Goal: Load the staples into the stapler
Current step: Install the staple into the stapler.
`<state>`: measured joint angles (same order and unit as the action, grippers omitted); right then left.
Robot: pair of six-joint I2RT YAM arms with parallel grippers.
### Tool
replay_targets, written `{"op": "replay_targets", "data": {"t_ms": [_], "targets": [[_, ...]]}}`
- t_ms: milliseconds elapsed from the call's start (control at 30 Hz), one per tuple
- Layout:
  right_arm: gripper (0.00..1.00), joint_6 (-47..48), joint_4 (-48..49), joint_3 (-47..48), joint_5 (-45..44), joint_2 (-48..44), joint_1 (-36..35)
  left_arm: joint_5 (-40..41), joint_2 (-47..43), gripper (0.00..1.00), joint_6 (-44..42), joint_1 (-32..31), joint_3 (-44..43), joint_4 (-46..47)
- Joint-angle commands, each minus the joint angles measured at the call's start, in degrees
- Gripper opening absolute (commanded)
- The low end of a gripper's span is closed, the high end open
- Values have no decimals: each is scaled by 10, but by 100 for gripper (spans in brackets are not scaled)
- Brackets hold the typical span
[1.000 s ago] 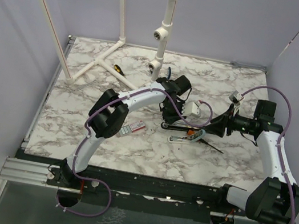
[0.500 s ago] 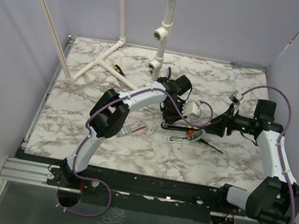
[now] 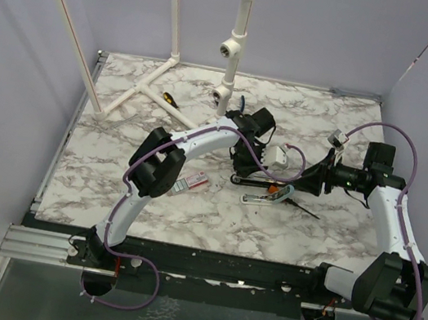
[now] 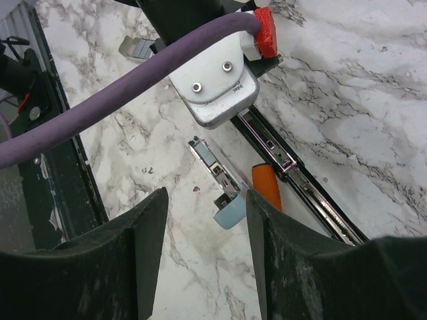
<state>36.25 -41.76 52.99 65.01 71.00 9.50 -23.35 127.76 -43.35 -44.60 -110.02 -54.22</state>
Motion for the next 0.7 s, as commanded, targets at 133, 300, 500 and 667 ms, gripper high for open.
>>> {"op": "replay_targets", "data": {"t_ms": [133, 300, 500, 667], "targets": [[55, 12, -12, 14, 15, 7, 5, 17, 21, 20, 0, -3, -13, -11], [55, 12, -14, 15, 15, 9, 5, 19, 25, 20, -1, -3, -15, -15], [55, 13, -15, 15, 16, 10, 5, 21, 32, 21, -2, -4, -24, -24], [55, 14, -18, 16, 16, 11, 6, 21, 37, 22, -2, -5, -31, -29]]}}
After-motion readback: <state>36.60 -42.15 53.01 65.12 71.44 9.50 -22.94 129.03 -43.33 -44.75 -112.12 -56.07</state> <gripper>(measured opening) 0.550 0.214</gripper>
